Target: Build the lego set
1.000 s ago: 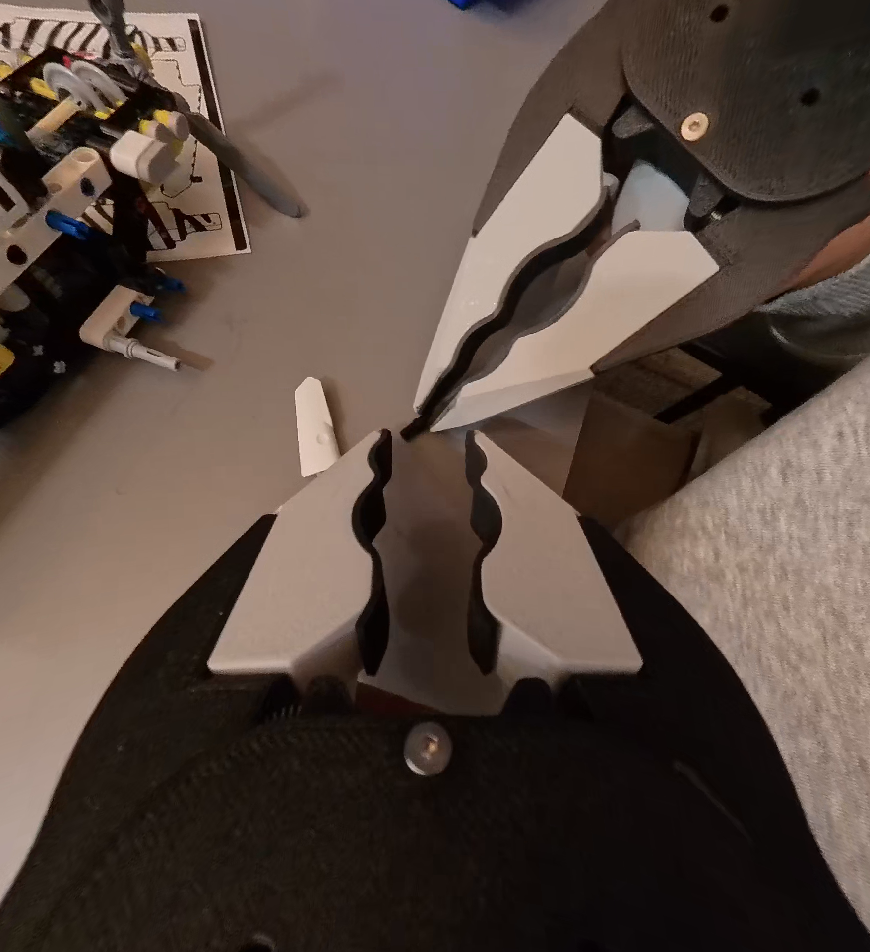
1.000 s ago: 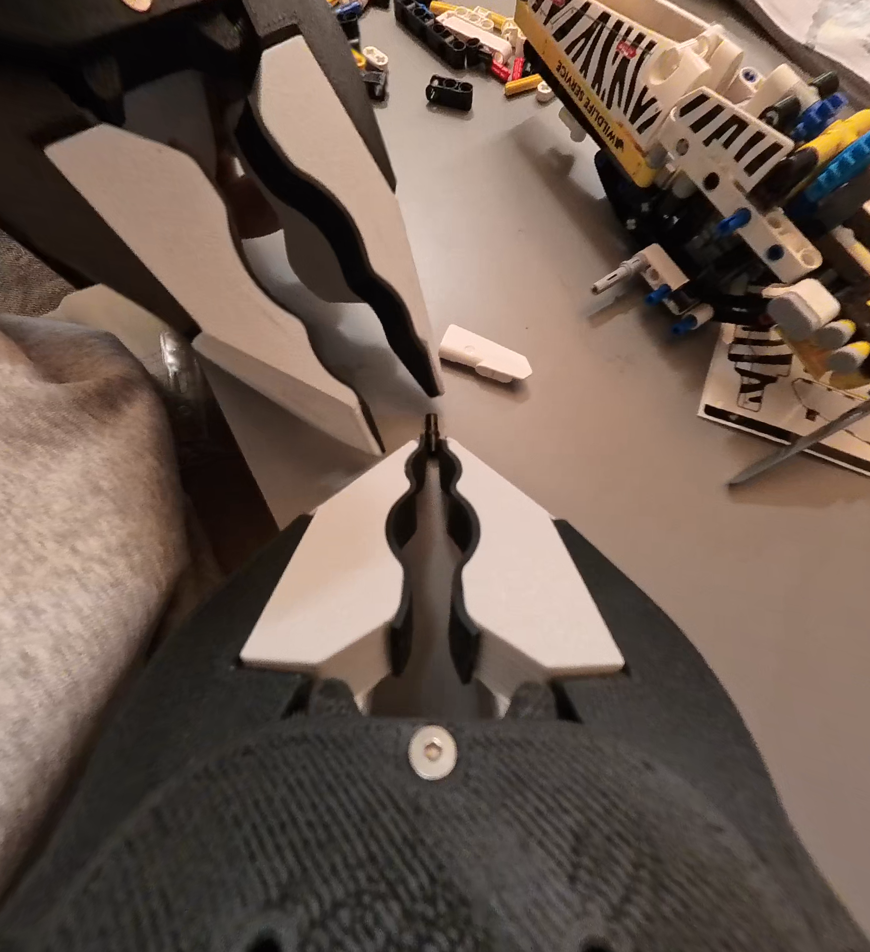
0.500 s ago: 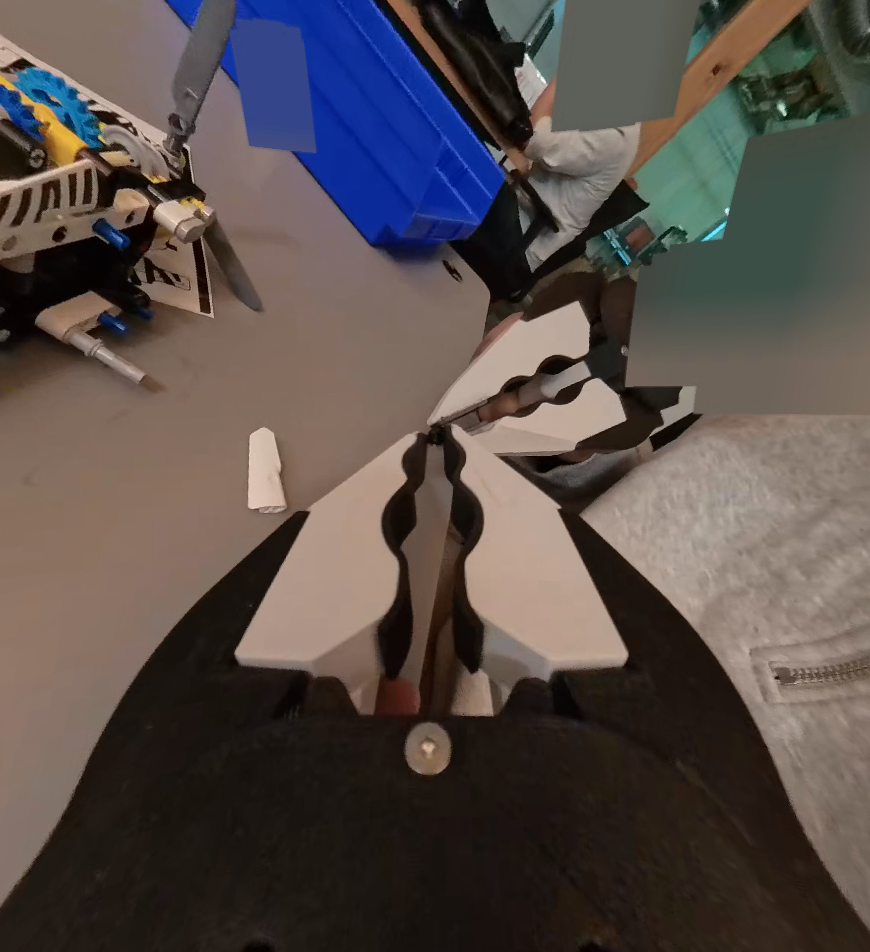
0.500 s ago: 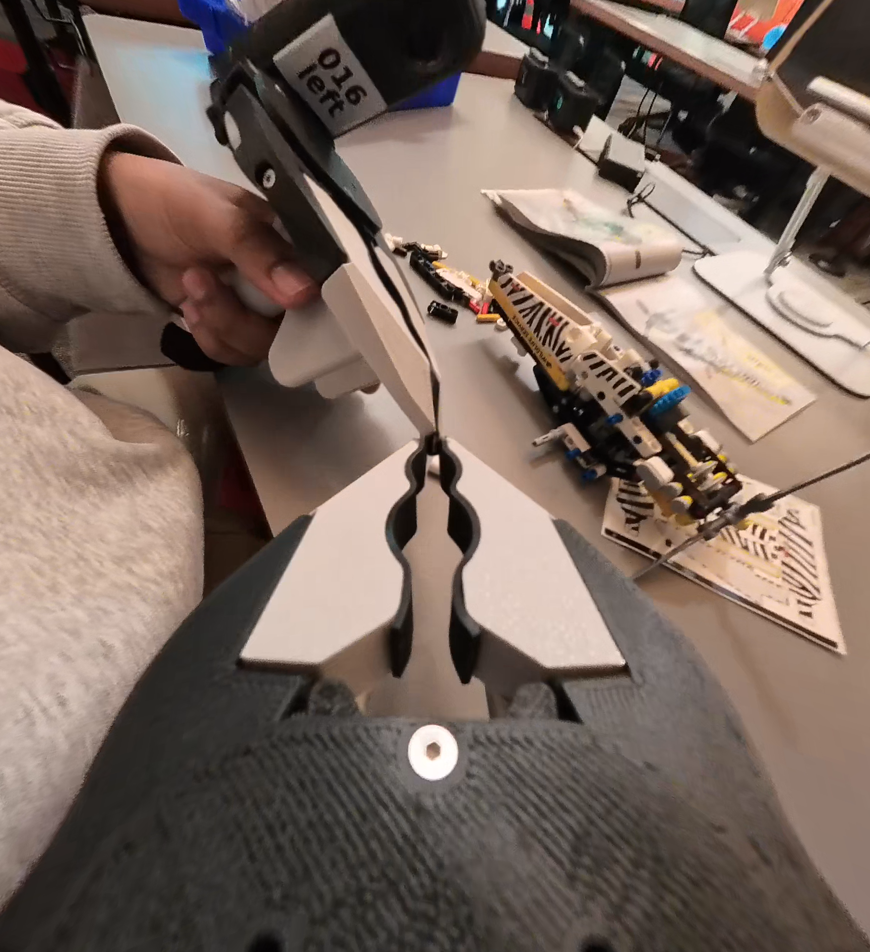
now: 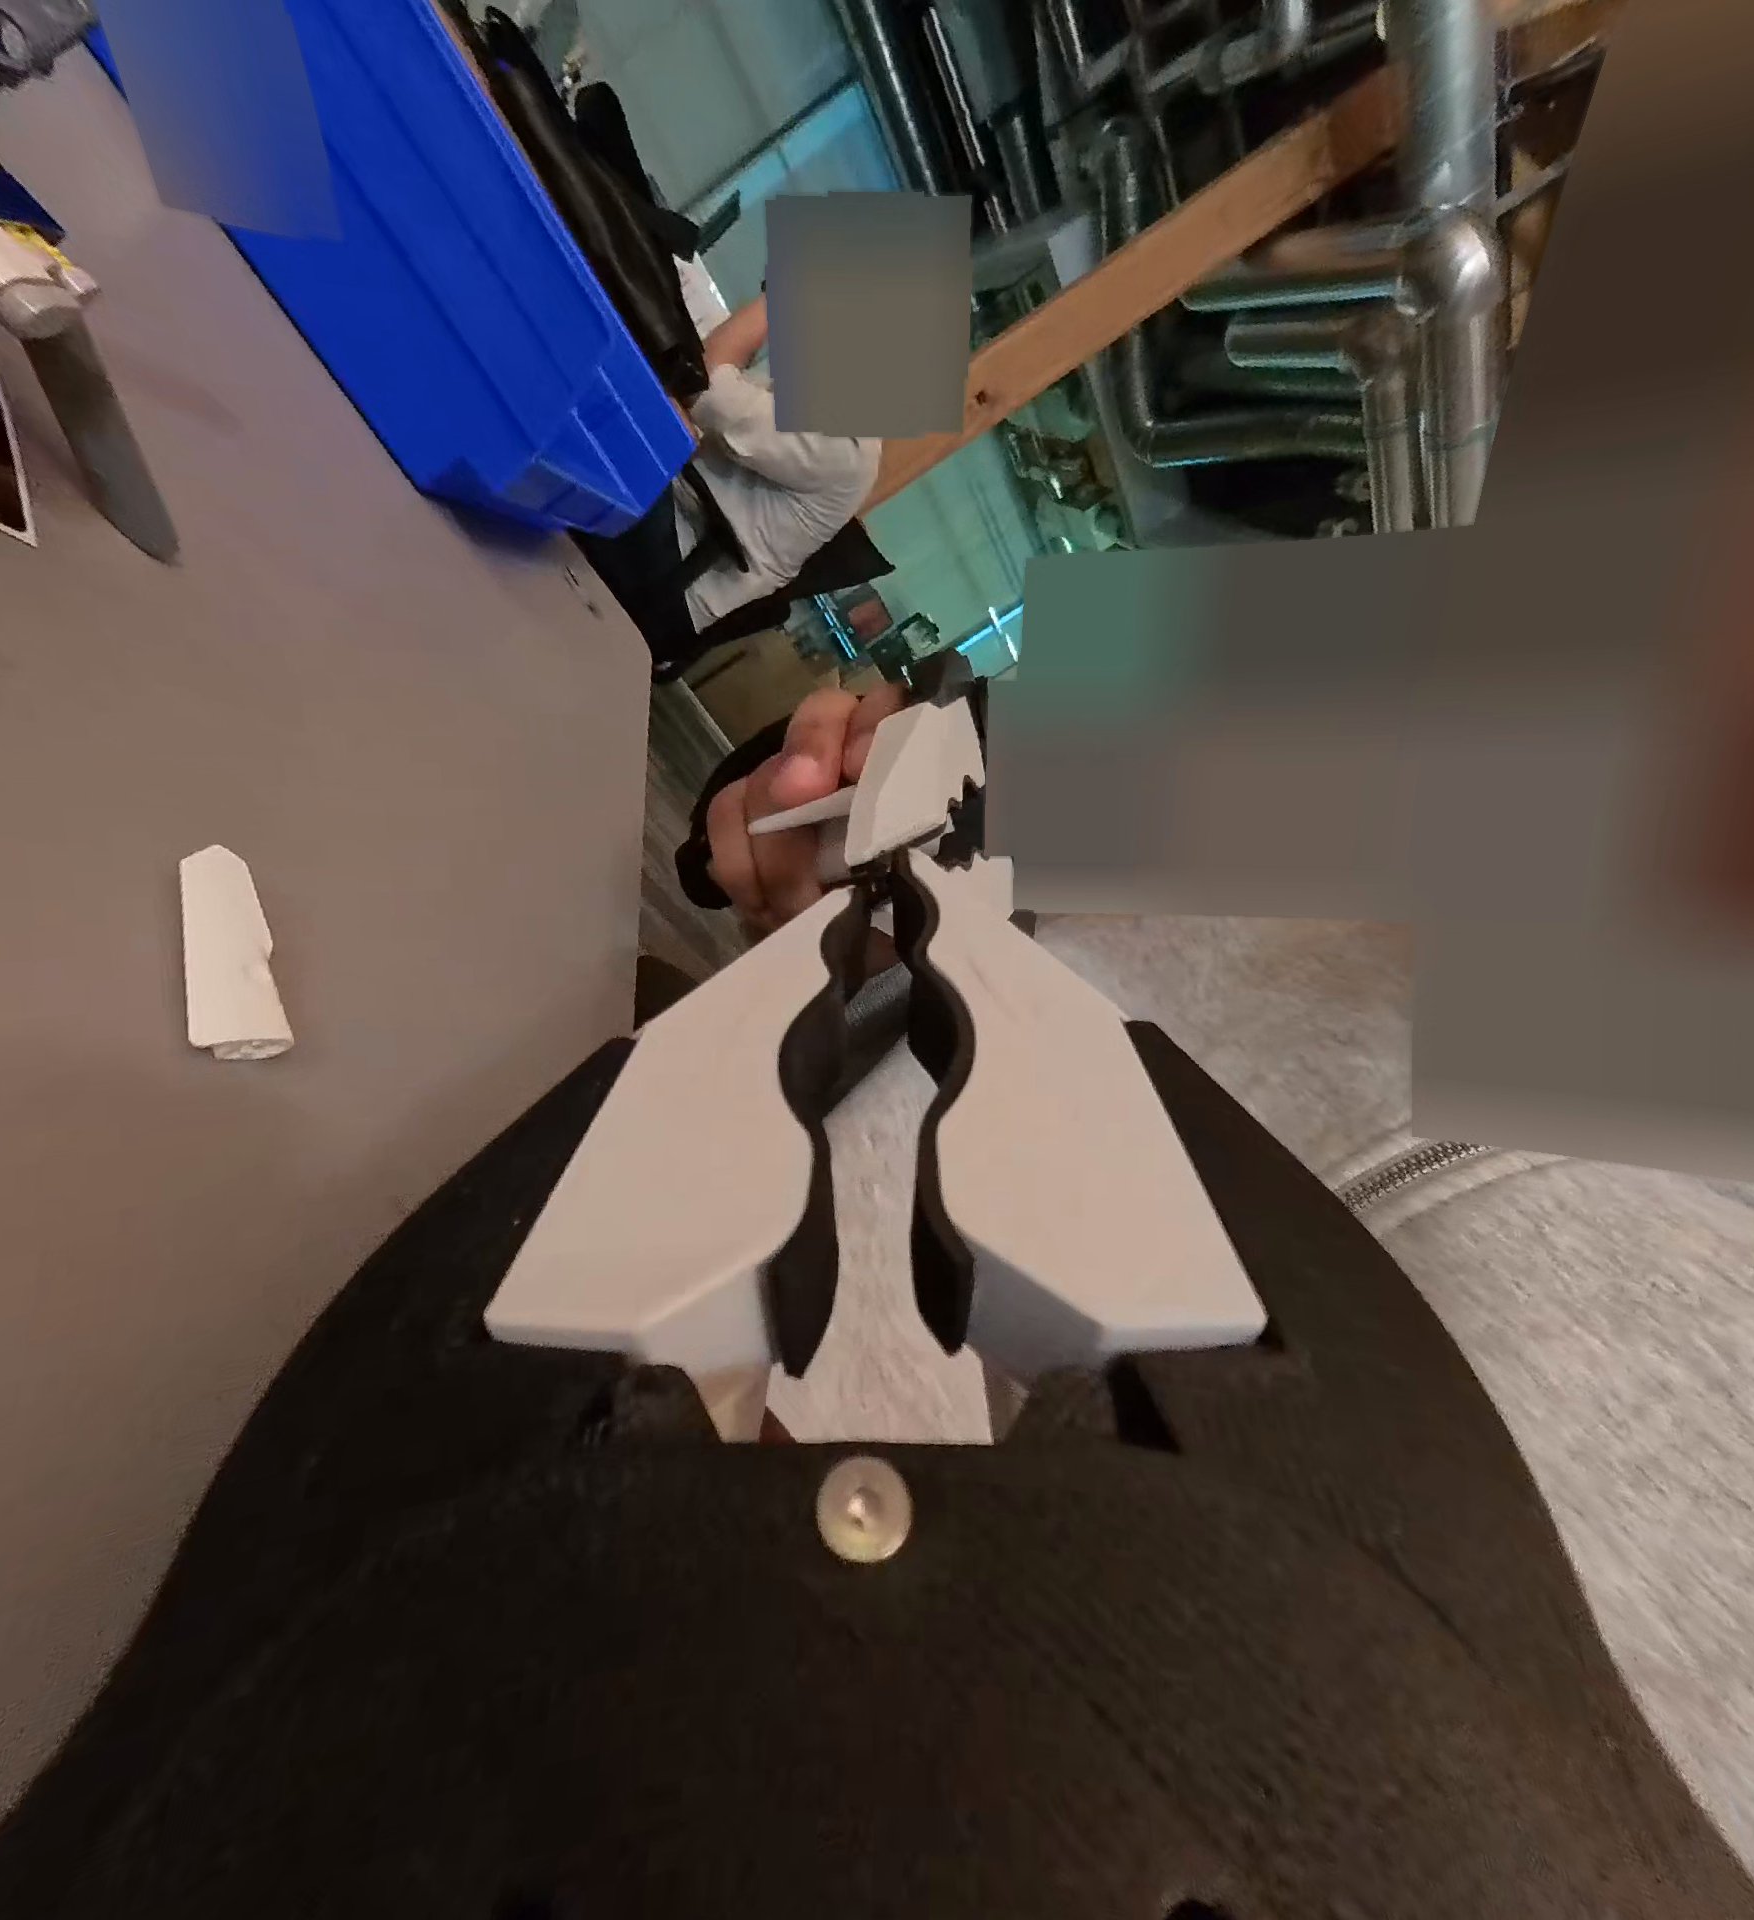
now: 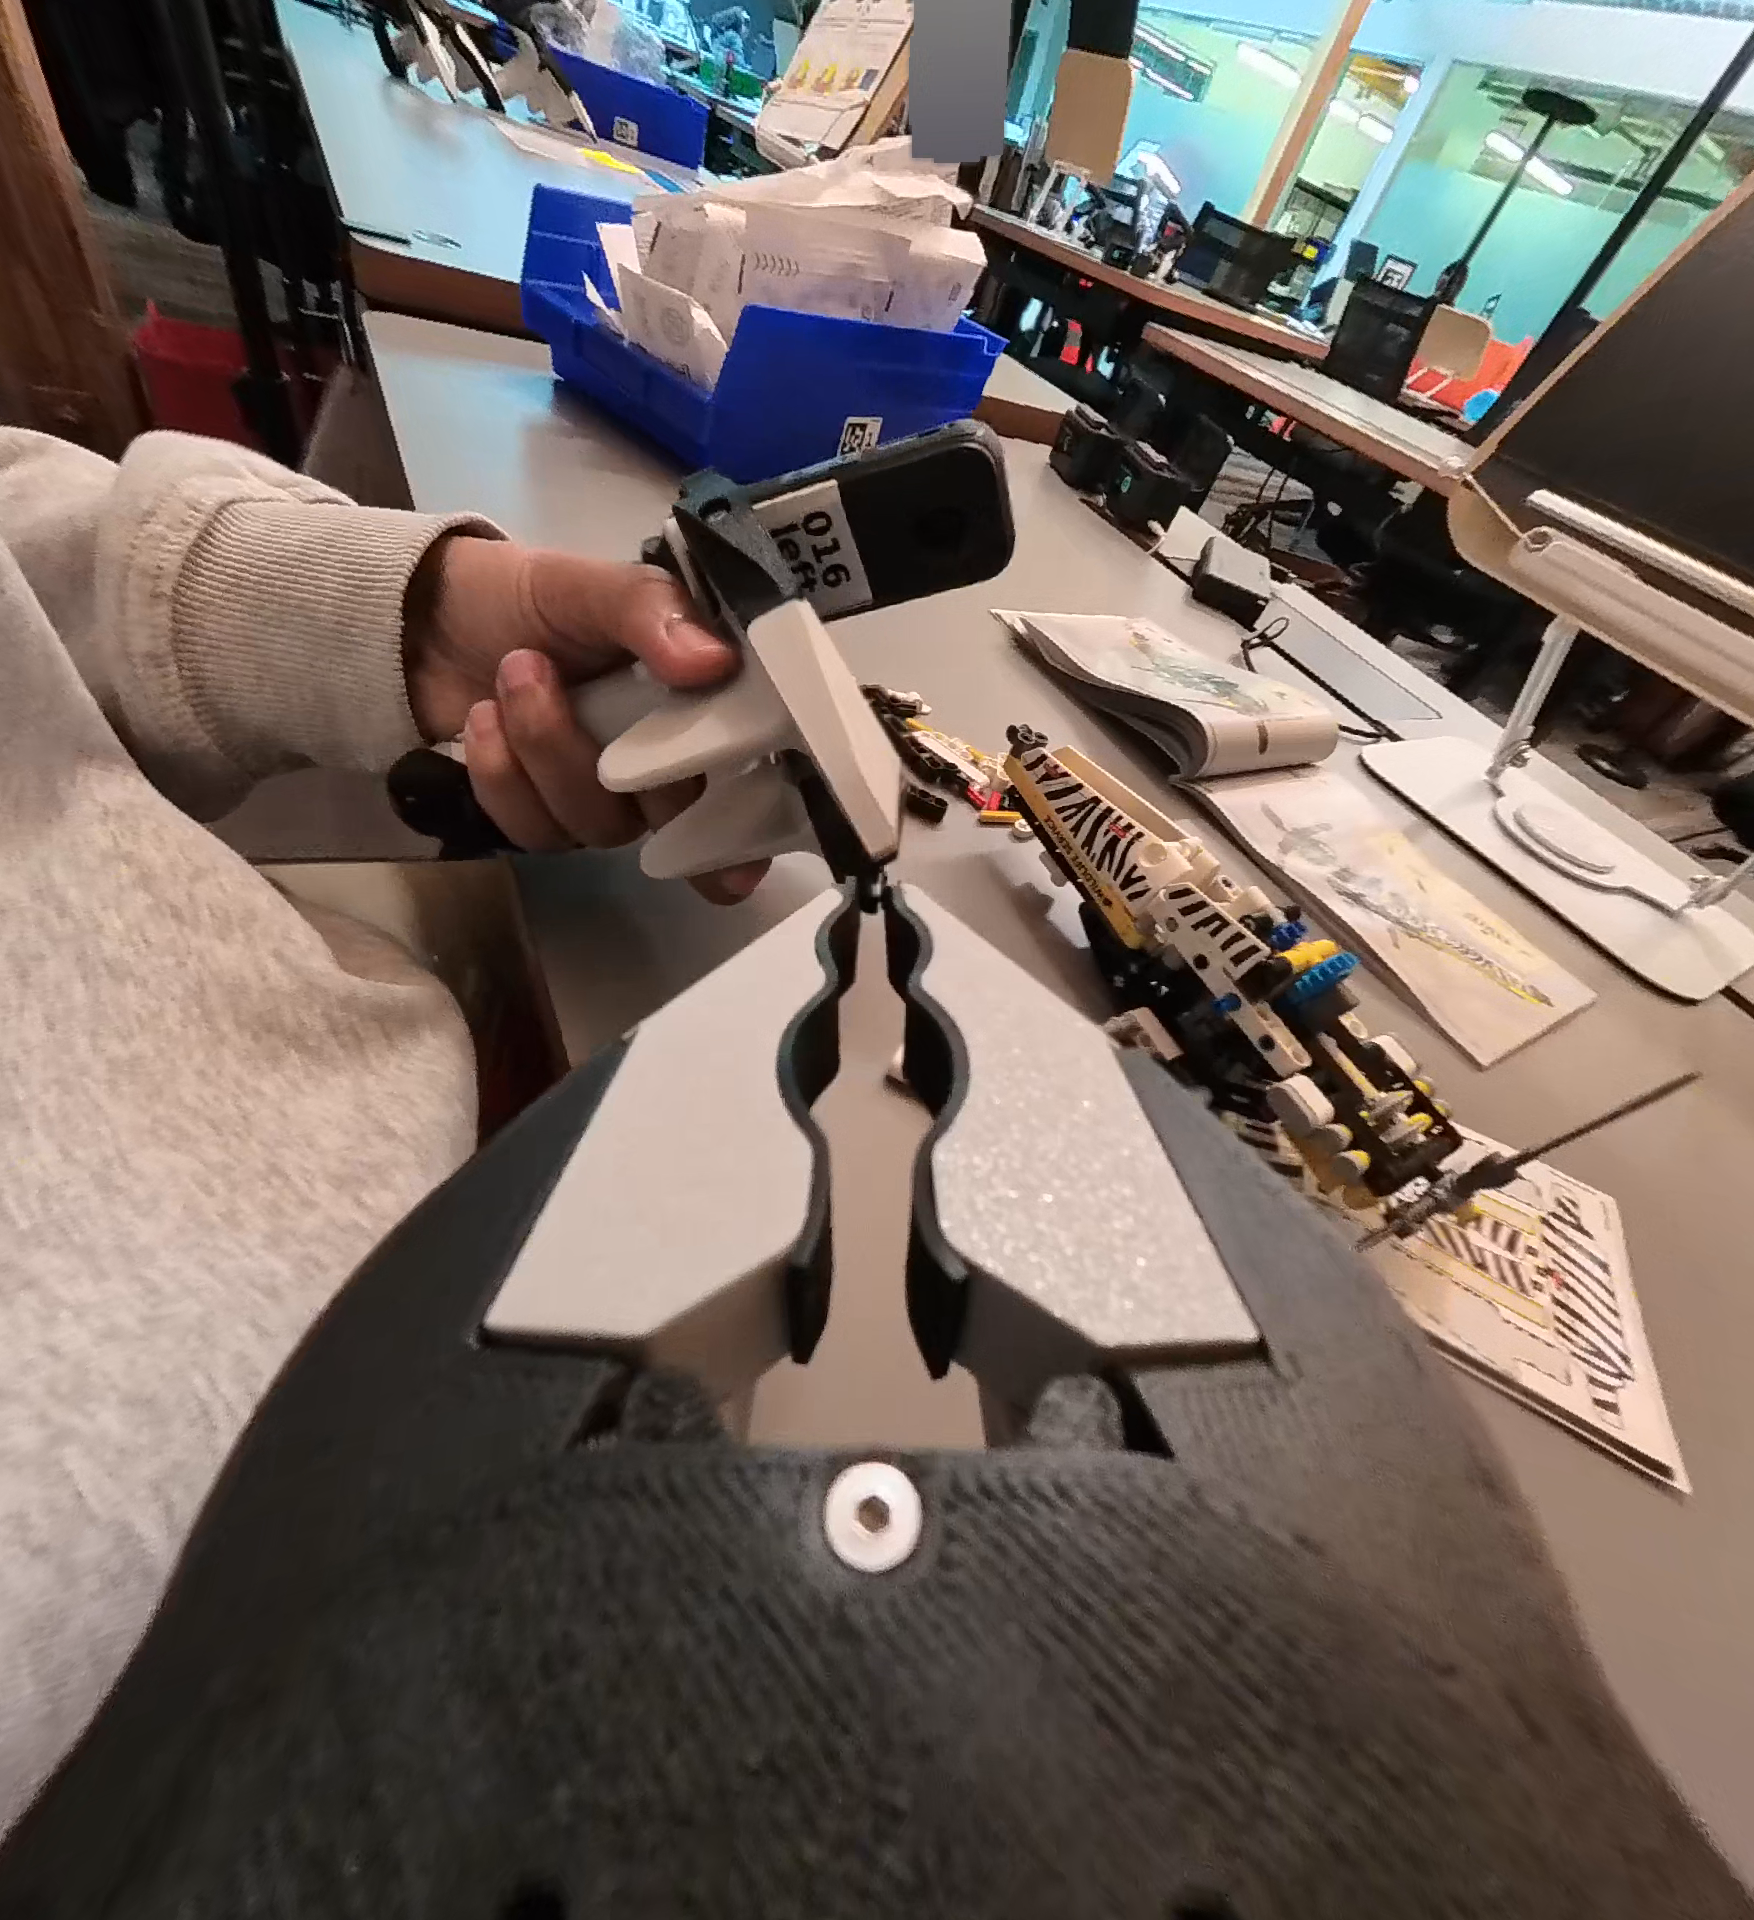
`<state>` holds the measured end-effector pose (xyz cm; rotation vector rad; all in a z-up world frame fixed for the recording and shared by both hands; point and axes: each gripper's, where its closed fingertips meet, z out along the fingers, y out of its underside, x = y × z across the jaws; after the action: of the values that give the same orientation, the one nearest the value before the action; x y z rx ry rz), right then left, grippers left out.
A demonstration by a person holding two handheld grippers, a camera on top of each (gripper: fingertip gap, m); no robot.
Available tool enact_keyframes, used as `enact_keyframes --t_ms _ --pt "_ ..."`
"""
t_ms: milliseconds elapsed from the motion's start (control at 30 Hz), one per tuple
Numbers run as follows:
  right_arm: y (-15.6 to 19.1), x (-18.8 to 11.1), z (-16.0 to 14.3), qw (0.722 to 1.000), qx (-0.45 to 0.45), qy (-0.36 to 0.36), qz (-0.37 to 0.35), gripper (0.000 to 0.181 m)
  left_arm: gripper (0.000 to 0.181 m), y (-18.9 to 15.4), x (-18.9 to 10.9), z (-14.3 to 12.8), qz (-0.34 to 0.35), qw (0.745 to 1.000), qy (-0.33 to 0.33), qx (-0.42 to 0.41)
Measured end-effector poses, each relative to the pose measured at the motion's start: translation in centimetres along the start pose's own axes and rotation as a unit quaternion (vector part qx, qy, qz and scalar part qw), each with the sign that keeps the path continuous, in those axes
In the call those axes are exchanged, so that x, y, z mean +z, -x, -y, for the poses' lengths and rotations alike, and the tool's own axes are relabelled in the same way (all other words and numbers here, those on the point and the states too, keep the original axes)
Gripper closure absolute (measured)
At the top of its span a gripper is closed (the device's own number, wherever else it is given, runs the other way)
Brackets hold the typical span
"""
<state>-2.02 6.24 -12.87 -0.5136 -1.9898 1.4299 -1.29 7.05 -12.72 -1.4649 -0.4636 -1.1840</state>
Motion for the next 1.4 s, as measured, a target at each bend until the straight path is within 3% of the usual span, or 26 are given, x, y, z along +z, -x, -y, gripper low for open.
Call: enact_keyframes --t_ms 100,233,300,400,467,567,867,1033,1400 --pt "-0.6 0.0 -0.2 0.999 0.032 0.003 -0.007 0.179 0.179 0.3 -0.1 0.5 0.024 1.000 -0.010 0.012" --pt "-2.8 -0.5 -1.4 0.995 0.086 0.021 -0.049 0.179 0.151 3.0 -1.3 1.5 0.165 0.981 -0.014 0.105" --pt "-3.5 -0.5 -2.6 0.991 0.115 0.044 -0.060 0.179 0.154 5.0 -2.1 1.3 0.267 0.948 0.019 0.172" --pt "-3.8 -0.1 -4.5 0.985 0.133 0.088 -0.071 0.179 0.152 8.0 -2.9 0.6 0.406 0.872 0.091 0.257" --pt "-3.6 0.3 -5.5 0.982 0.131 0.117 -0.074 0.179 0.151 9.3 -3.1 0.0 0.457 0.830 0.129 0.291" --pt "-3.1 0.8 -6.8 0.977 0.122 0.158 -0.073 0.179 0.151 9.9 -3.1 -0.5 0.481 0.806 0.157 0.308" --pt "-1.7 2.3 -8.9 0.965 0.144 0.214 -0.051 0.179 0.148 11.0 -3.4 -0.8 0.504 0.790 0.183 0.299" --pt "-1.8 2.6 -9.8 0.959 0.121 0.247 -0.065 0.179 0.167 10.9 -3.3 -0.8 0.500 0.791 0.183 0.301" --pt "-2.1 2.6 -9.0 0.963 0.129 0.226 -0.066 0.179 0.166 10.3 -2.9 -1.1 0.455 0.832 0.173 0.267"
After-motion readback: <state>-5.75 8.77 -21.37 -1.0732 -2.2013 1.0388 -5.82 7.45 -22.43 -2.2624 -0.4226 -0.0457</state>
